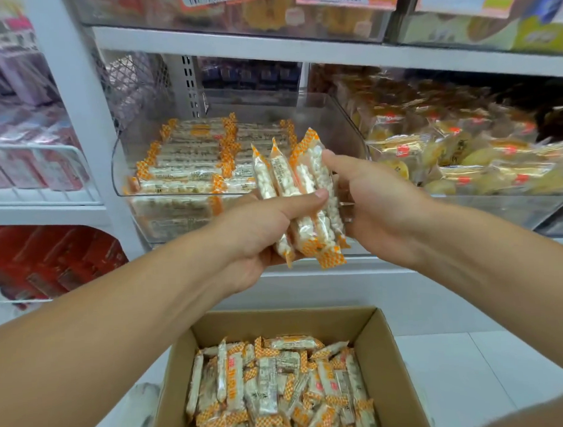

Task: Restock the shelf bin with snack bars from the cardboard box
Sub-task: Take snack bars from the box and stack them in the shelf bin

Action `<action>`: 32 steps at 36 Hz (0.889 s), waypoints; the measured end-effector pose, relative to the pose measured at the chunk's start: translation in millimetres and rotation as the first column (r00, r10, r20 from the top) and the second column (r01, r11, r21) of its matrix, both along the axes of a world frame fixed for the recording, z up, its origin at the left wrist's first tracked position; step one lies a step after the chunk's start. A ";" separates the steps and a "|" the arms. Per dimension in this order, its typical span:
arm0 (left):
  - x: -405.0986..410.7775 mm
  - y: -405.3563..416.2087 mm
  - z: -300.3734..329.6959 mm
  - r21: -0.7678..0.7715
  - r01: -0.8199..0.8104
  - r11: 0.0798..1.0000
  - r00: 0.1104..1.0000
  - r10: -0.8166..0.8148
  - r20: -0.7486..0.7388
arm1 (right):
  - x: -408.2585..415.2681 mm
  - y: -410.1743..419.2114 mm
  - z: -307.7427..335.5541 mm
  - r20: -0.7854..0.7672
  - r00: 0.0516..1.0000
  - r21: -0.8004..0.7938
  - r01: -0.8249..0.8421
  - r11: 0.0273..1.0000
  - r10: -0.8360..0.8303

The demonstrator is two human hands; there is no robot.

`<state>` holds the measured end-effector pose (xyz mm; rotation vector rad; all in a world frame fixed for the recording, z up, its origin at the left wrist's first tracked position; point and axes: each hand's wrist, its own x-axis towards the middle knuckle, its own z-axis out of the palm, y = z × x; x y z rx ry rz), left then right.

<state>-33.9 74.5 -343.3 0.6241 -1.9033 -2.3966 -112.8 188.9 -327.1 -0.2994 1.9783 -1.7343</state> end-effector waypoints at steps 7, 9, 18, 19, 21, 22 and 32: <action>-3.6 11.9 4.6 0.103 -0.041 0.994 0.999 0.040 0.008 | -2.3 3.9 0.7 -0.030 0.996 0.089 0.083 0.993 -0.080; -7.3 10.2 4.4 0.150 -0.047 0.988 0.999 0.049 -0.008 | -2.2 7.0 1.0 -0.036 0.999 0.096 0.041 0.995 -0.038; -14.9 -6.5 15.4 0.301 -0.073 0.951 0.994 0.093 -0.053 | 9.3 22.5 7.1 -0.557 0.710 0.393 -0.232 0.890 0.431; -14.8 -8.2 16.9 0.331 -0.056 0.942 0.995 0.078 -0.055 | 9.9 25.7 5.2 -0.610 0.603 0.480 -0.235 0.845 0.514; -15.0 -11.5 17.1 0.337 -0.011 0.941 0.998 0.031 -0.055 | 3.6 29.0 -1.9 -0.679 0.458 0.556 -0.190 0.809 0.574; -15.3 -13.1 16.4 0.332 0.015 0.943 0.998 0.004 -0.059 | -0.4 28.9 -3.5 -0.710 0.455 0.520 -0.176 0.836 0.537; -14.0 -13.2 8.1 0.319 0.148 0.936 0.988 -0.127 -0.086 | -21.7 23.4 -15.6 -0.815 0.483 0.262 -0.187 0.947 0.320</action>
